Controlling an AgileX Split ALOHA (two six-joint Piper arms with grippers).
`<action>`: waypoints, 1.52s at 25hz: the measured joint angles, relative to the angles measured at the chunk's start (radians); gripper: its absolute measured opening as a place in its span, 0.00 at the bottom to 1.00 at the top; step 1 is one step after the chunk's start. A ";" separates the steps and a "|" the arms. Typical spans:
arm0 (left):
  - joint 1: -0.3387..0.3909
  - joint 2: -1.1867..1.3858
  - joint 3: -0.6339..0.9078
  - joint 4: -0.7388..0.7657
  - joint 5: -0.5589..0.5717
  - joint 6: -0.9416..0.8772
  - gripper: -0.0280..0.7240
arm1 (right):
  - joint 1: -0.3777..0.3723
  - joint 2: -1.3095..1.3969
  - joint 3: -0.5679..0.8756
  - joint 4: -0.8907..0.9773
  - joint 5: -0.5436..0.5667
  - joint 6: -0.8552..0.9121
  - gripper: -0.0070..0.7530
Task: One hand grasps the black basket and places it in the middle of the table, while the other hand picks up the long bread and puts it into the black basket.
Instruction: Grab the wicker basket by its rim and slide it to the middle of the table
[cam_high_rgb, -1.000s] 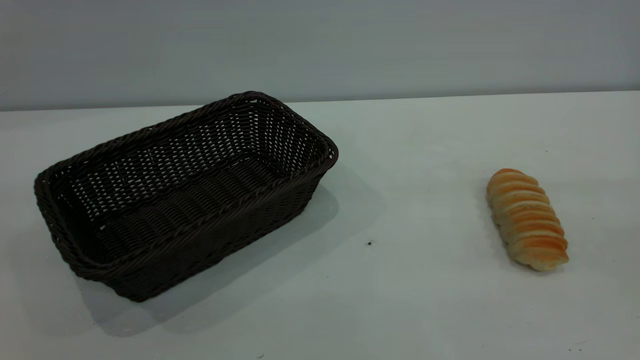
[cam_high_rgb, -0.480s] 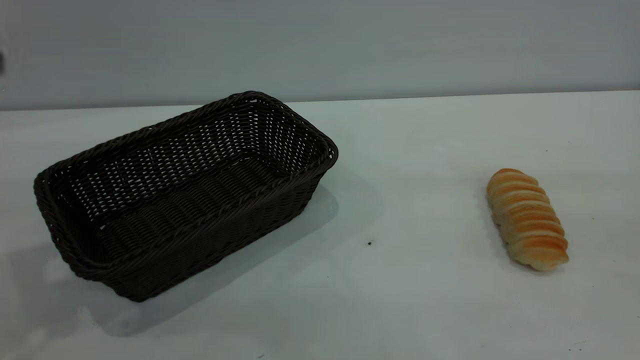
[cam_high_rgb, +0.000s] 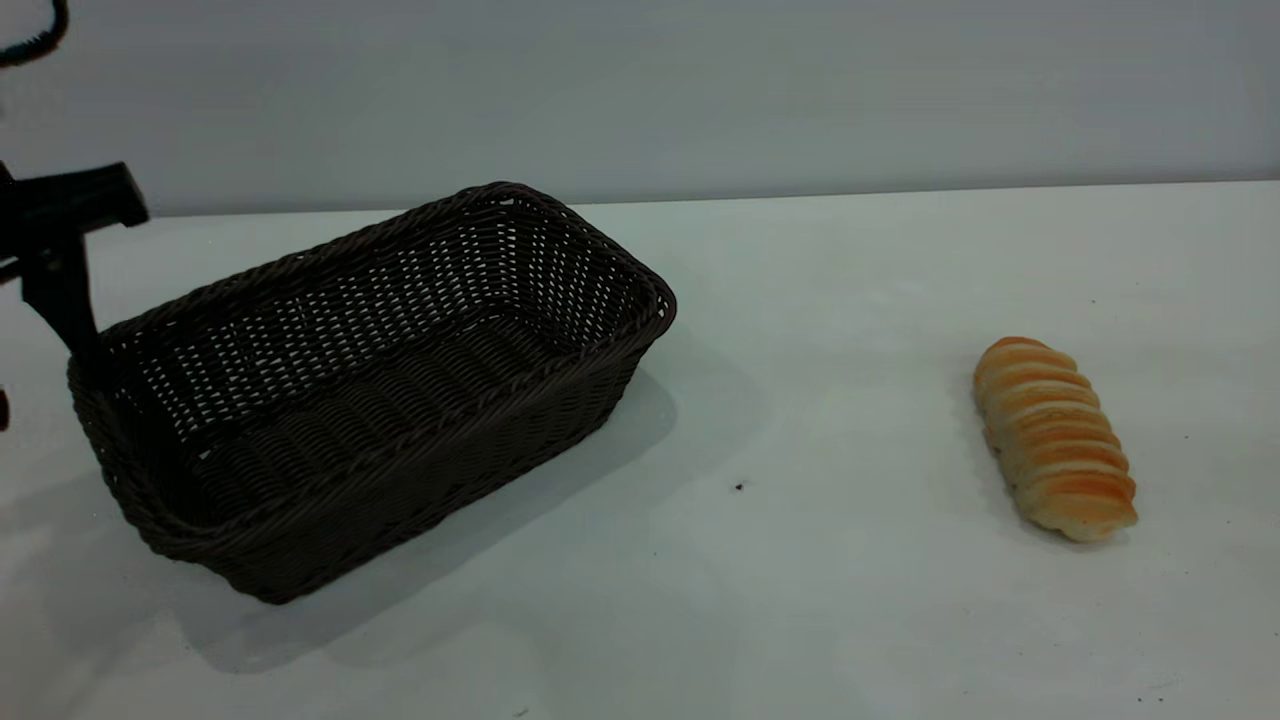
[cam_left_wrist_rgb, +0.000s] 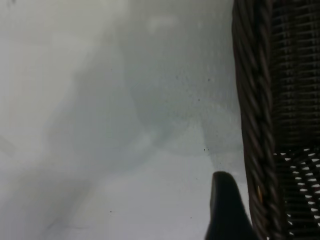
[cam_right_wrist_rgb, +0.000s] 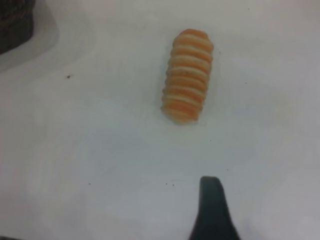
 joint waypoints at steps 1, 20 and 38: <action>0.000 0.004 0.000 0.000 -0.003 0.000 0.71 | 0.000 0.000 0.000 0.000 0.000 0.000 0.71; -0.030 0.306 -0.001 -0.085 -0.266 -0.043 0.45 | 0.000 0.000 0.000 0.002 0.000 -0.004 0.71; -0.049 0.182 -0.193 -0.278 -0.104 0.516 0.22 | 0.000 0.000 0.000 0.000 0.010 -0.007 0.71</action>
